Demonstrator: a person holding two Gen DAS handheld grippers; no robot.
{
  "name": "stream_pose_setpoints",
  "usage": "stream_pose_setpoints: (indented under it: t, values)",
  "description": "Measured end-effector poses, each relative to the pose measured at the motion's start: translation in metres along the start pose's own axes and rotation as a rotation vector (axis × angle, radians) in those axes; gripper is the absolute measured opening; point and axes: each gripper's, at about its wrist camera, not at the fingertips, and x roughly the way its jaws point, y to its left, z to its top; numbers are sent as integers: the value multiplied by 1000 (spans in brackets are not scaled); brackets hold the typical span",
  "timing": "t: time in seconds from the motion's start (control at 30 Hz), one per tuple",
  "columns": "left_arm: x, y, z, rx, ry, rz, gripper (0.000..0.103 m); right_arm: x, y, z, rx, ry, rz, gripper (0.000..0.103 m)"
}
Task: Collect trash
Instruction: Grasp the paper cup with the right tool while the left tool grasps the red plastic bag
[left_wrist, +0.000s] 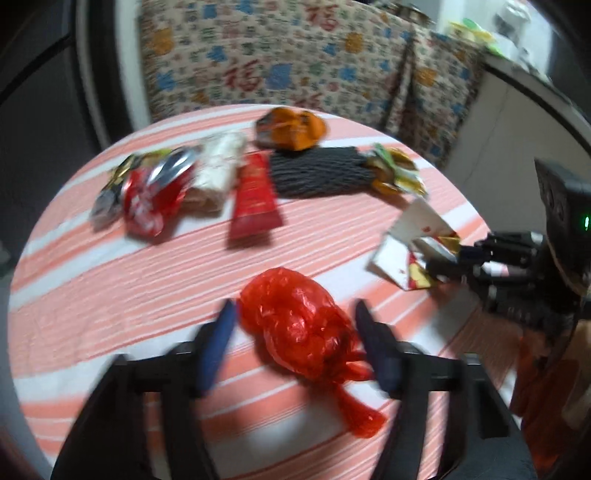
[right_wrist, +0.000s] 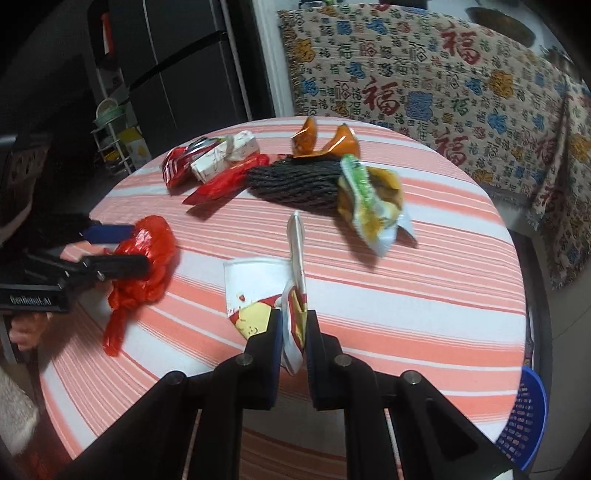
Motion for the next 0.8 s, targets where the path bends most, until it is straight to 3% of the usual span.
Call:
stream_pose_setpoints:
  t: [0.03,0.07,0.17,0.3,0.4,0.57,0.8]
  values:
    - [1,3,-2,-20,-5,-11,89,3,2,0,-4,2,-3,39]
    - [4,3,-5,-32,1,-27,89,8,4,0,4,13,-5,44]
    - [22,-4,-11,-34,44,2,90,11,3,4,30,-3,-9,45]
    - [35,-8,-10,-18,26,169,92,21,0,14,38,-3,-47,45]
    - [37,4,-9,-63,17,196,95,29,-1,23,16,12,-56,46]
    - [32,11,-13,-66,14,190,93,27,-14,24,55,15,18,46]
    - [17,12,-14,-73,11,137,79,11,-10,17,20,61,55,45]
